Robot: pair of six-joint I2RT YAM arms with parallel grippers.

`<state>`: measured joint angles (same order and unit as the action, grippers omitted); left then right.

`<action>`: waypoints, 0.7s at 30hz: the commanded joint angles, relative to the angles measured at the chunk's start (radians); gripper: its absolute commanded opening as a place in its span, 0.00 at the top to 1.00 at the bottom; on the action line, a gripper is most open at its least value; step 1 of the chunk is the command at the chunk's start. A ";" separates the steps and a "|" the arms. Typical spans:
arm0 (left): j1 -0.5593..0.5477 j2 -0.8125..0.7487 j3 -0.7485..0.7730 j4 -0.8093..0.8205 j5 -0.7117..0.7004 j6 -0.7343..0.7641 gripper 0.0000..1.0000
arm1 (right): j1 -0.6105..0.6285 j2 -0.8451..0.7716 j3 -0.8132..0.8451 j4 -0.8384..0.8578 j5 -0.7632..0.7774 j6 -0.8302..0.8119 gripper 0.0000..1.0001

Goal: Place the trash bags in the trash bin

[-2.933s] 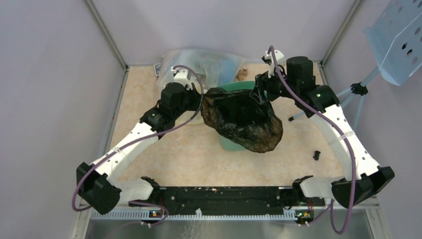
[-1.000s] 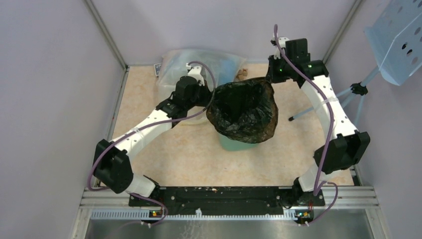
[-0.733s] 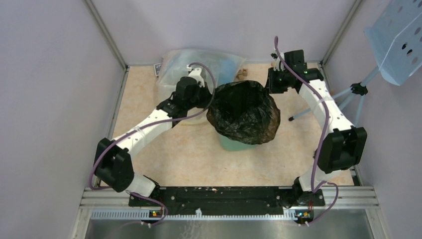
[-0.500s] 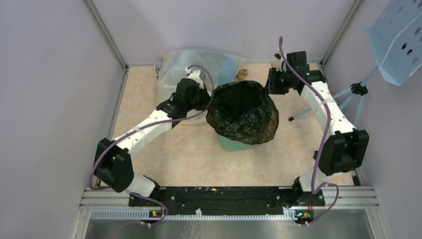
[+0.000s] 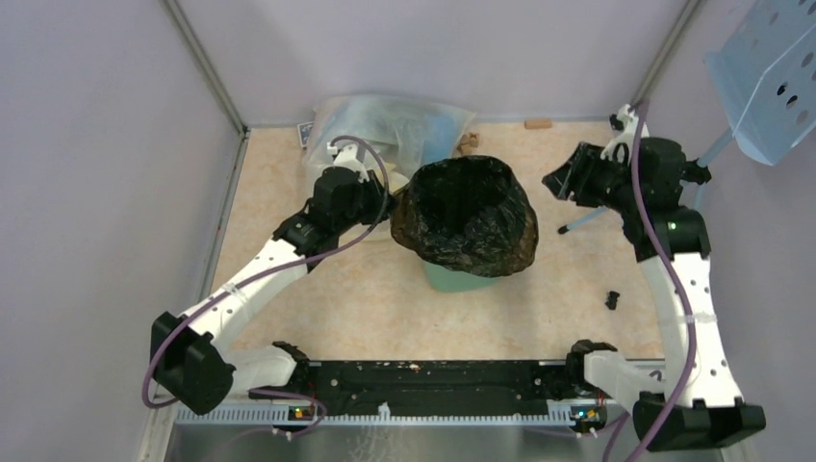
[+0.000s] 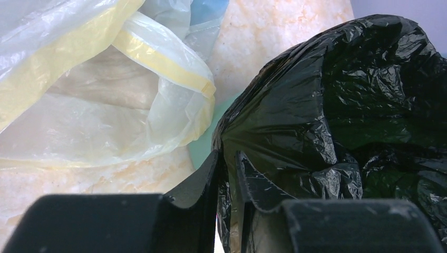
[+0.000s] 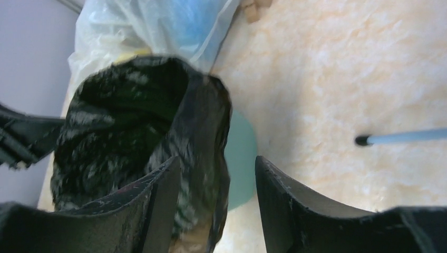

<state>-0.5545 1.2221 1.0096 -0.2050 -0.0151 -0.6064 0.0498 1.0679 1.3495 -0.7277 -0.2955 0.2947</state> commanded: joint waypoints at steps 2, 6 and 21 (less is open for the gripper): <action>0.021 -0.054 -0.034 -0.030 0.040 -0.060 0.77 | 0.002 -0.208 -0.221 0.072 -0.106 0.179 0.45; 0.041 -0.116 -0.076 -0.029 0.061 -0.096 0.67 | 0.002 -0.345 -0.349 0.115 -0.141 0.281 0.44; 0.184 -0.062 -0.124 0.132 0.390 -0.158 0.47 | 0.002 -0.453 -0.510 0.114 -0.180 0.383 0.46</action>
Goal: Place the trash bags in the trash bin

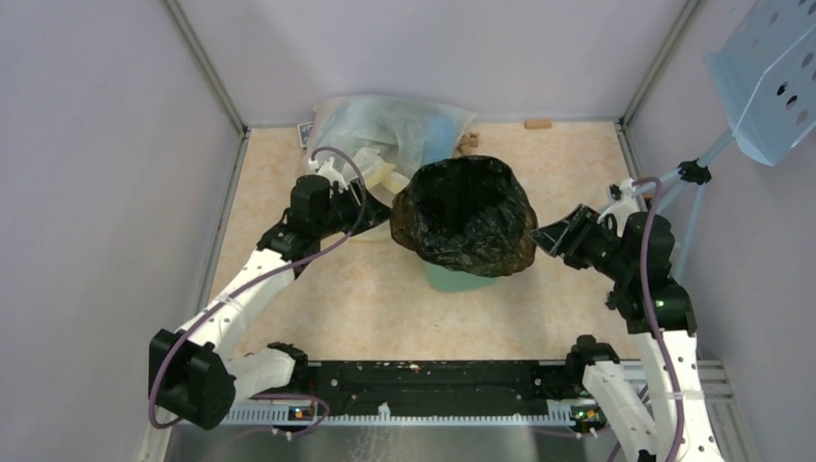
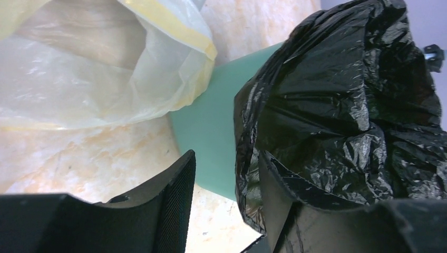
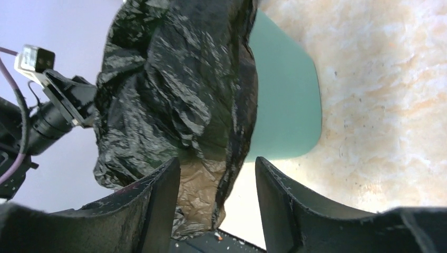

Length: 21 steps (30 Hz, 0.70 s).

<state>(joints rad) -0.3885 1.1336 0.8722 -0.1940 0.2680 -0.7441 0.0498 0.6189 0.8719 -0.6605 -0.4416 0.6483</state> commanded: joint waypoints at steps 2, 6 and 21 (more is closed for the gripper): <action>0.024 0.043 0.026 0.138 0.129 -0.022 0.45 | 0.002 0.001 -0.050 0.069 -0.046 0.036 0.50; 0.027 0.047 0.033 0.161 0.143 -0.020 0.41 | 0.002 0.019 -0.066 0.090 -0.049 0.034 0.58; 0.035 0.214 0.069 0.229 0.147 0.010 0.97 | 0.002 0.077 -0.133 0.140 -0.060 -0.002 1.00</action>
<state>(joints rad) -0.3595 1.3163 0.9020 -0.0498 0.3847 -0.7540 0.0498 0.6884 0.7788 -0.5682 -0.5022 0.6724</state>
